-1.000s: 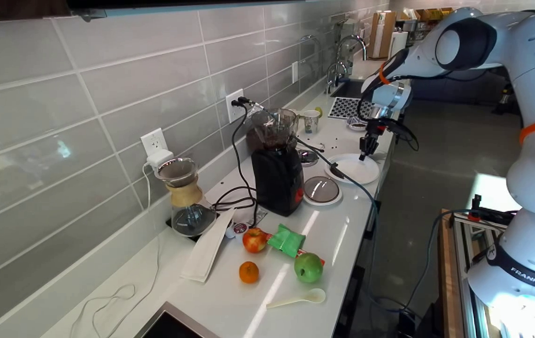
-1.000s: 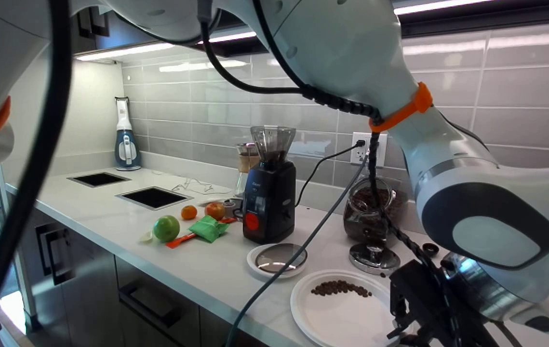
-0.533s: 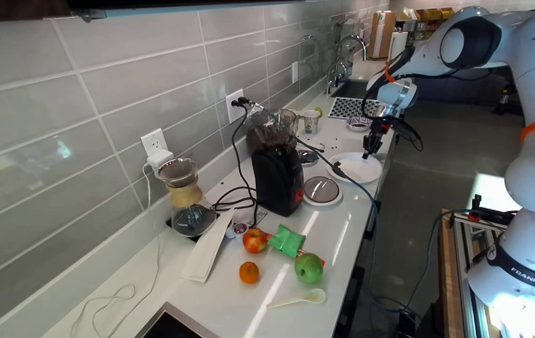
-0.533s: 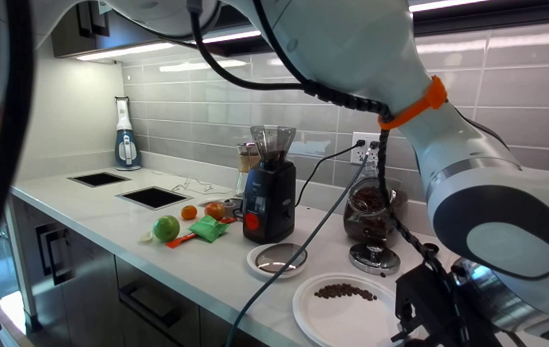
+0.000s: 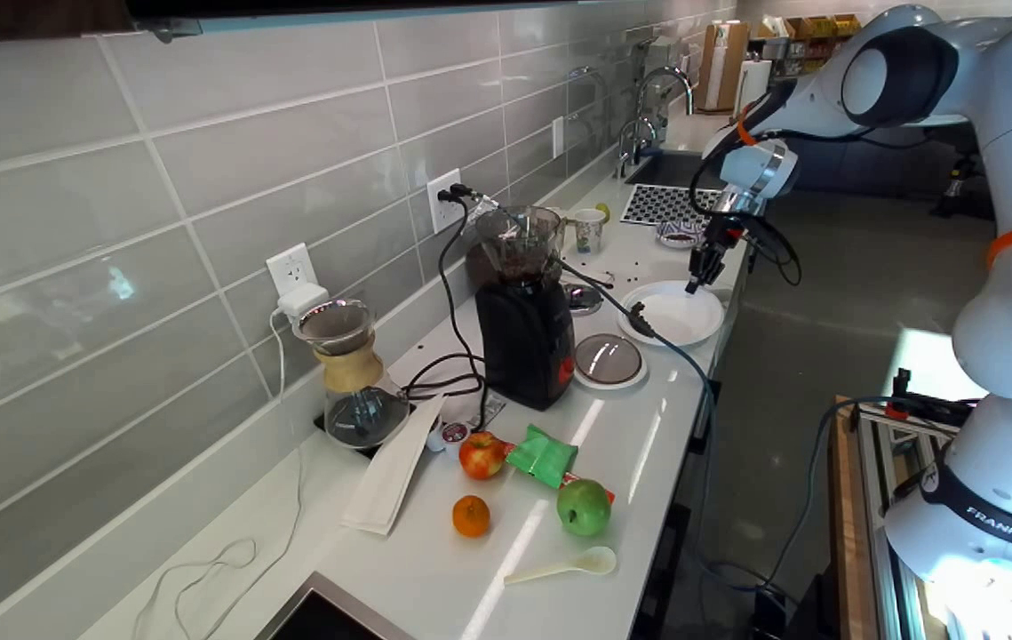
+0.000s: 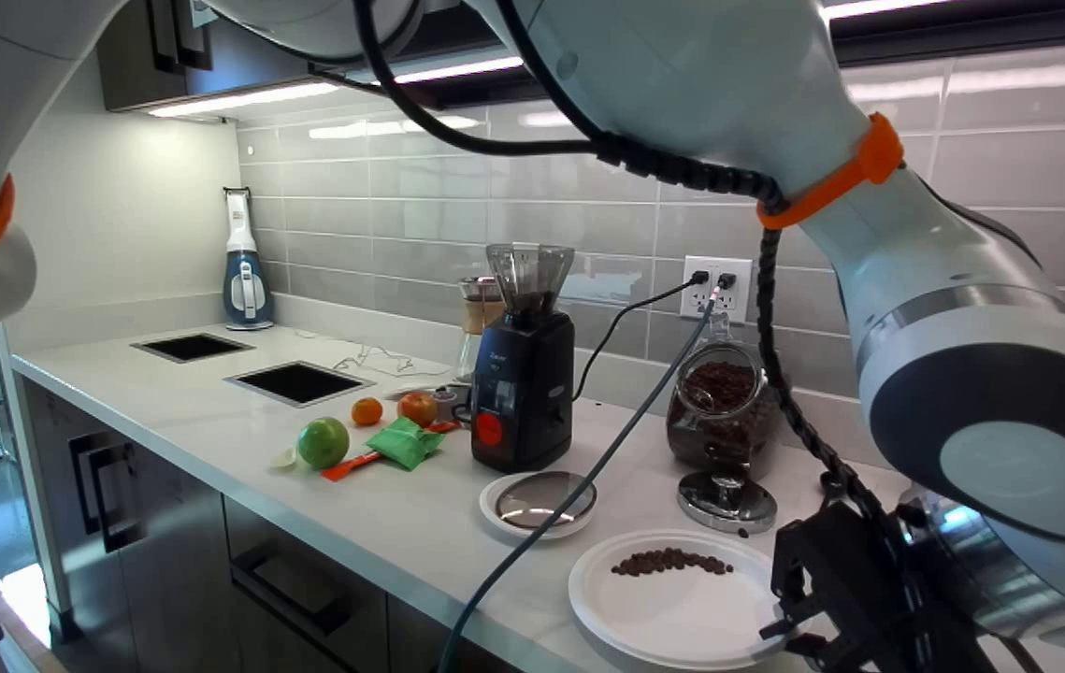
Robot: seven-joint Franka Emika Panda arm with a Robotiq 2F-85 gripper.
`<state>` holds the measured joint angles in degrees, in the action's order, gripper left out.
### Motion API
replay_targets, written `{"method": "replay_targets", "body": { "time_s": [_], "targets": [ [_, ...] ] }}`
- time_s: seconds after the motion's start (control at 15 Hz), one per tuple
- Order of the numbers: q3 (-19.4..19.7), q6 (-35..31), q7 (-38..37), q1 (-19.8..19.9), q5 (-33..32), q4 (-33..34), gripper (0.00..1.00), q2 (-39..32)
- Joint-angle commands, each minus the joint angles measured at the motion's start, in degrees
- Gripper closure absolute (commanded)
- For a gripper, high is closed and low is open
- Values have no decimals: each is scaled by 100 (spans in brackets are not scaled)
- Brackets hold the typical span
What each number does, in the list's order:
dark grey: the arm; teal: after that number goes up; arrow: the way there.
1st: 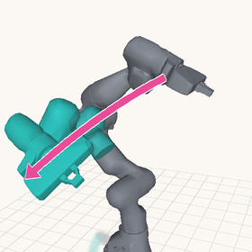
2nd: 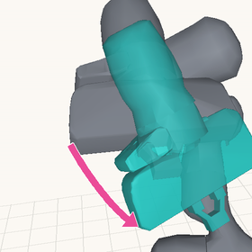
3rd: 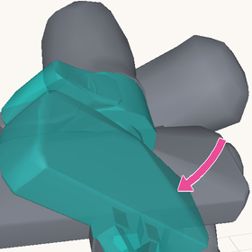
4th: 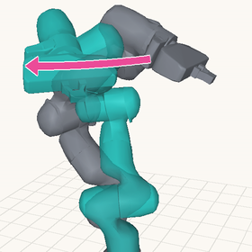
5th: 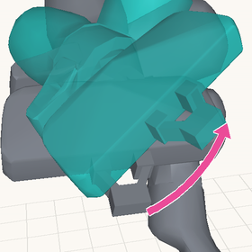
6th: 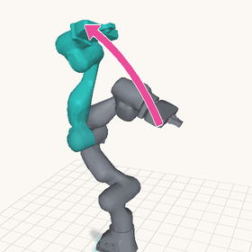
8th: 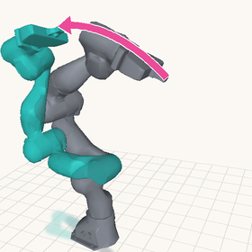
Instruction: Pour the coffee beans from the white plate into the coffeemaker.
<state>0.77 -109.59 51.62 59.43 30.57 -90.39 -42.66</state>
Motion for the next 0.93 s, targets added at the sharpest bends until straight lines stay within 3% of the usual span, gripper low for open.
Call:
{"method": "replay_targets", "body": {
  "time_s": [0.0,0.87],
  "targets": [
    [-88,237,340,223,266,41,98,37],
    [-5,773,821,345,621,127,98,66]
  ]
}}
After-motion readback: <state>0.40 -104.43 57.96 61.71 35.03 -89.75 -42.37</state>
